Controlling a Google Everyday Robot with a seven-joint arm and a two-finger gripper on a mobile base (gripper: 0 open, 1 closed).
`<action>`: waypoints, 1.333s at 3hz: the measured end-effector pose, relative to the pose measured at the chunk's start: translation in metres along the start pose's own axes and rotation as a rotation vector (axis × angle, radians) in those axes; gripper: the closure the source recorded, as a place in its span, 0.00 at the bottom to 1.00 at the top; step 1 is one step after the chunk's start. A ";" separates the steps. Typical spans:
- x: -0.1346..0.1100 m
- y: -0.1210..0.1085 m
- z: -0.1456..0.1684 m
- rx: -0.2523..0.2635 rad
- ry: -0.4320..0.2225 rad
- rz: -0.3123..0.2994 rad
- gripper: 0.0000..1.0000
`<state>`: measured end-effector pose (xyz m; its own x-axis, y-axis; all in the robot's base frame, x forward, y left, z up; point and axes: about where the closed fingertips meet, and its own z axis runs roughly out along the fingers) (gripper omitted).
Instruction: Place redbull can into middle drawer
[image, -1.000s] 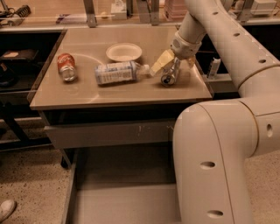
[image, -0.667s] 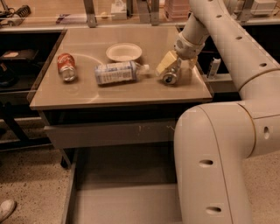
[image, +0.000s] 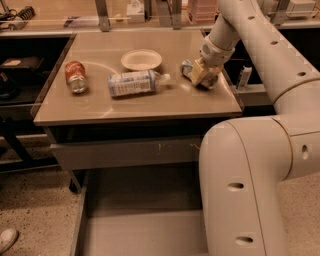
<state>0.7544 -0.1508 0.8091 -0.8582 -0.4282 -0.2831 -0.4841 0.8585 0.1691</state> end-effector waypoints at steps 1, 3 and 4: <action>0.000 0.000 0.000 0.000 0.000 0.000 0.89; 0.000 0.000 -0.002 0.000 0.000 0.000 1.00; 0.011 -0.003 -0.018 -0.017 -0.048 0.004 1.00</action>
Offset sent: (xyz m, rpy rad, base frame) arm 0.0000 0.0000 0.0000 0.0000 0.0000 0.0000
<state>0.7434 -0.1631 0.8224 -0.8511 -0.4103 -0.3275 -0.4840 0.8550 0.1866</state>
